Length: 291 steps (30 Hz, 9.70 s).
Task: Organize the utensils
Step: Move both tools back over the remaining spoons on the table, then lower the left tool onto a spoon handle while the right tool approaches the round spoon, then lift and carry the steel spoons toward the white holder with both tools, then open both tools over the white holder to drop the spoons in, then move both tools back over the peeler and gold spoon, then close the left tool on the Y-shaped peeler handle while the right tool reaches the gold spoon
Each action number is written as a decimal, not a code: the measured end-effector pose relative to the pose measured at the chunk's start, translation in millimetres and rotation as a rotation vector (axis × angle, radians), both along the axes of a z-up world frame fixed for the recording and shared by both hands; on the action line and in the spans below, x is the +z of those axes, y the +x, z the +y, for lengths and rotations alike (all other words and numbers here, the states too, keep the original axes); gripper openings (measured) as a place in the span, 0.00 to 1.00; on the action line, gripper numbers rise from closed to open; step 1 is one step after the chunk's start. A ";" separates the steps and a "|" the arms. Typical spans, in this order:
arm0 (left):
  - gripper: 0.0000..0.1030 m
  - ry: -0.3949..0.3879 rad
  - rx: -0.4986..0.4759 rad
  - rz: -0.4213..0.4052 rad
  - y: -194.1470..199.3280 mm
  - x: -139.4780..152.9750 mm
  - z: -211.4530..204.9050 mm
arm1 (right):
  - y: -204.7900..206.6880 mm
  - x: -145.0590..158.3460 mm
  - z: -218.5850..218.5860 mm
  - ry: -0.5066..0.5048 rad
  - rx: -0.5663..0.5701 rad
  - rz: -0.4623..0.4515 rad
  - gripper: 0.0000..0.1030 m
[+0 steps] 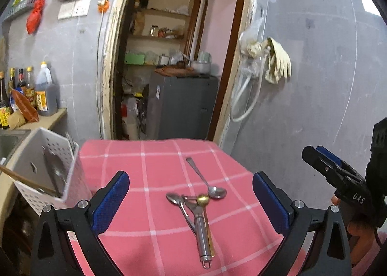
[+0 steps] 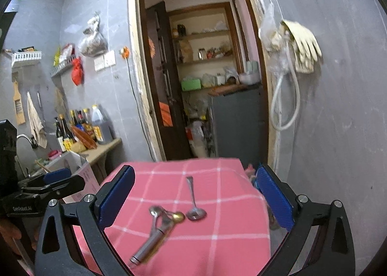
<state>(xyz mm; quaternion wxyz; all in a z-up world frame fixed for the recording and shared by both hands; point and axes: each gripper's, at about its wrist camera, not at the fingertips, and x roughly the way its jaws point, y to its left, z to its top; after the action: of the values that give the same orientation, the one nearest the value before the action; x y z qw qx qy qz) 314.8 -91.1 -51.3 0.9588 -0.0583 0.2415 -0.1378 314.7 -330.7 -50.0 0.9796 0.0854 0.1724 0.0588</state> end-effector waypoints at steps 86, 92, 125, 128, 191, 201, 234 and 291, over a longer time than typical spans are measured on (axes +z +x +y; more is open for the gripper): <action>0.03 -0.361 -0.024 0.177 99.9 -5.0 43.8 | 78.2 4.5 33.7 -0.040 -0.066 0.179 0.04; 0.03 -0.325 -0.032 0.095 78.9 36.4 65.3 | 59.4 41.6 59.5 -0.094 -0.043 0.112 0.04; 0.03 -0.369 0.198 -0.074 74.9 52.0 219.7 | 55.6 66.6 241.4 -0.548 0.269 0.205 0.04; 0.03 -0.365 0.209 -0.069 79.2 47.6 224.1 | 52.7 65.8 254.1 -0.598 0.278 0.212 0.04; 0.04 -0.366 0.093 0.026 78.6 -12.7 241.2 | 94.2 69.3 354.8 -0.793 0.373 0.268 0.03; 0.04 -0.378 0.128 0.021 69.2 -8.5 252.0 | 107.8 61.5 349.4 -0.621 0.421 0.278 0.05; 0.85 -0.173 0.232 -0.099 24.3 47.1 216.3 | 62.3 85.3 206.5 -0.043 0.122 -0.032 0.88; 0.99 0.028 0.028 0.165 51.4 -92.1 -19.8 | 81.5 -111.5 -0.7 -0.007 0.144 0.263 0.79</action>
<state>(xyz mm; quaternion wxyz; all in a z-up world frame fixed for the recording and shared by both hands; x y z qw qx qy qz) 366.2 -110.8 -143.4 0.9382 -0.0594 0.3208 -0.1159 396.1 -331.5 -161.5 0.9420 0.0764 0.3053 0.1167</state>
